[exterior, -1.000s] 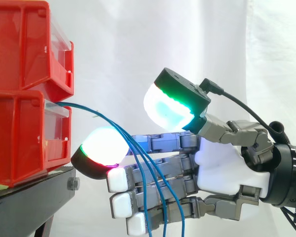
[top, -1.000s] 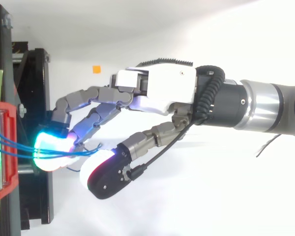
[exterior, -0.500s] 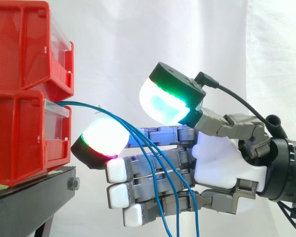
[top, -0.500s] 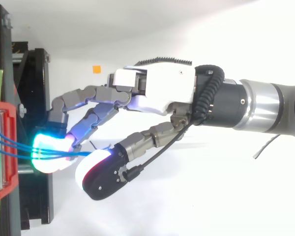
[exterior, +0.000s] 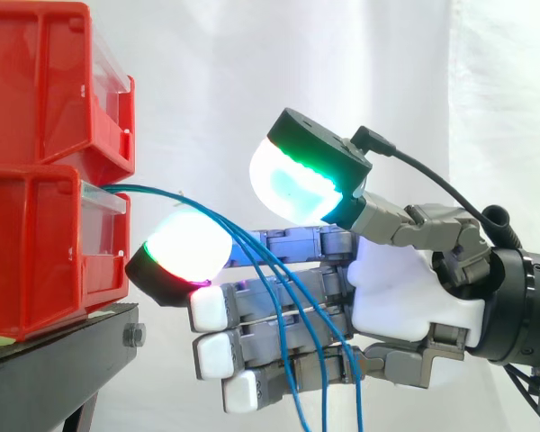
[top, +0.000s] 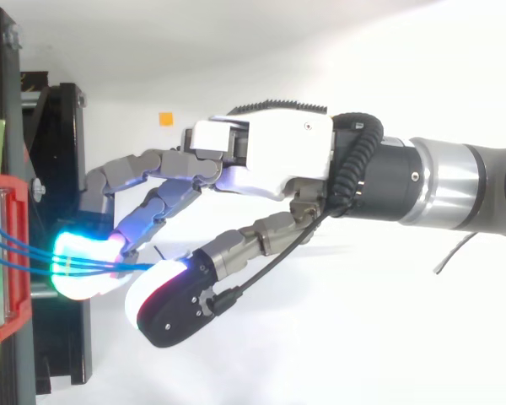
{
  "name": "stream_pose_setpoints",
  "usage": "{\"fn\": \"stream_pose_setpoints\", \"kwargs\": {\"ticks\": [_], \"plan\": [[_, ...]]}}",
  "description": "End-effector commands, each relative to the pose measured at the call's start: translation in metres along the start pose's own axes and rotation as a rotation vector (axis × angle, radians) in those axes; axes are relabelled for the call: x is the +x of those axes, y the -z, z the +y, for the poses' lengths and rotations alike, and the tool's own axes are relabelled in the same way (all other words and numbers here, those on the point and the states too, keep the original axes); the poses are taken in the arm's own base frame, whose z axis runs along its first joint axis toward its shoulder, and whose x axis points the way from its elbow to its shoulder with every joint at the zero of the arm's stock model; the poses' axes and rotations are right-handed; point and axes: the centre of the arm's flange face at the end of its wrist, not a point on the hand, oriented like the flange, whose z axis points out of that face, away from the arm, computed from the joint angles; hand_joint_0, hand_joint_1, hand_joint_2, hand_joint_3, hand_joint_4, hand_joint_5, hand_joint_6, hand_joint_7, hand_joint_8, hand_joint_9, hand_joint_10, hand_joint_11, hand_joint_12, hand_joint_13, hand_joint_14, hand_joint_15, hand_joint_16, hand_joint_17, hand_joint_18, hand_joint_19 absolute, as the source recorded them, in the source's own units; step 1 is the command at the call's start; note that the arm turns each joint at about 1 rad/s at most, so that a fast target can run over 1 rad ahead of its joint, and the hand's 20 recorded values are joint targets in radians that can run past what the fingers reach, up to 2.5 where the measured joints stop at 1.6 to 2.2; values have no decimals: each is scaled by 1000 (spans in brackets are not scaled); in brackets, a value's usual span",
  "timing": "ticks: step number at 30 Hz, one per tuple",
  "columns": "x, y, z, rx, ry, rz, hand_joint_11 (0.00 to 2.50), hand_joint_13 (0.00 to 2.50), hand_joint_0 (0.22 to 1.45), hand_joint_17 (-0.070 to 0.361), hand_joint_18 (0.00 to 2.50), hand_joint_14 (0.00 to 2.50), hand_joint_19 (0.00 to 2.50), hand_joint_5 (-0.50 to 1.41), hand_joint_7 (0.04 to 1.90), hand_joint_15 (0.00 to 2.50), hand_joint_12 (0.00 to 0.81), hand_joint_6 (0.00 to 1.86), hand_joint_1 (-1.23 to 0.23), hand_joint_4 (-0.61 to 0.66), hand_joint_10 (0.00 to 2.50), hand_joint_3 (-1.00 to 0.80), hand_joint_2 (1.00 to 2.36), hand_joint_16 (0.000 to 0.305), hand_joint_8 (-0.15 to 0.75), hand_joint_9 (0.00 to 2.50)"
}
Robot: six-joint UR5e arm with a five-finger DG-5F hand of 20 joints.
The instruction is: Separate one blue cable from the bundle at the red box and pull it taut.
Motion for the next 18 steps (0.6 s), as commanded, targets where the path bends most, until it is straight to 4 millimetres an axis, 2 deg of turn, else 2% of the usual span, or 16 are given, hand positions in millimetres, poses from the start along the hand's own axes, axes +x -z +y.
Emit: {"fn": "stream_pose_setpoints", "kwargs": {"ticks": [1, 11, 13, 16, 18], "plan": [[1, 2, -2, 19, 4, 2, 585, 793, 603, 97, 612, 21, 671, -115, 1134, 574, 340, 502, -705, 186, 15, -414, 1005, 43, 300, 803], [9, 4, -5, 36, 8, 9, 581, 809, 611, 97, 624, 19, 678, -110, 1157, 576, 340, 501, -706, 188, 16, -404, 1006, 43, 299, 813], [10, 6, -20, 53, 7, 11, 578, 809, 613, 97, 626, 20, 679, -109, 1160, 574, 340, 501, -704, 178, 14, -407, 1006, 43, 298, 816], [8, 6, -24, 50, -7, 12, 589, 811, 613, 97, 628, 20, 668, -108, 1166, 572, 340, 501, -704, 178, 17, -403, 1006, 43, 299, 817], [12, -2, -25, 29, -24, 13, 583, 810, 613, 97, 629, 21, 668, -108, 1166, 578, 341, 501, -704, 175, 17, -404, 1005, 43, 297, 817]]}}
